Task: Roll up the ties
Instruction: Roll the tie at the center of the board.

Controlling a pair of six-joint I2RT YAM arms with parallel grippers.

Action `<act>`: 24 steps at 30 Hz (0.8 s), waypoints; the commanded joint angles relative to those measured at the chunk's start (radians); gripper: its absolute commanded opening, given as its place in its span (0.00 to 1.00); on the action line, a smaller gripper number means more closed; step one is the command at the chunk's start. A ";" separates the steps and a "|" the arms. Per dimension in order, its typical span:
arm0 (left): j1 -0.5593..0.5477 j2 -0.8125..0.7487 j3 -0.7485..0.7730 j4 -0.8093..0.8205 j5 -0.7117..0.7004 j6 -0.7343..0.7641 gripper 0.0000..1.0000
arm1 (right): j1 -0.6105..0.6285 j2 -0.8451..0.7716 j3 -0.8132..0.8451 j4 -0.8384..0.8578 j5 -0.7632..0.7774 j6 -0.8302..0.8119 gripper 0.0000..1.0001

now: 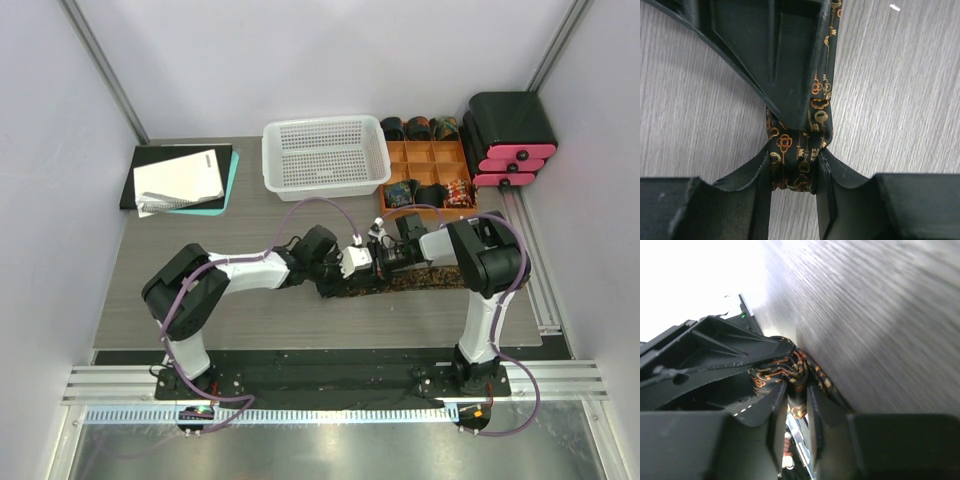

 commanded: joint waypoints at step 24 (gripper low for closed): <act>-0.017 0.064 0.150 -0.351 -0.102 0.039 0.29 | 0.076 -0.109 0.038 -0.029 0.101 0.100 0.47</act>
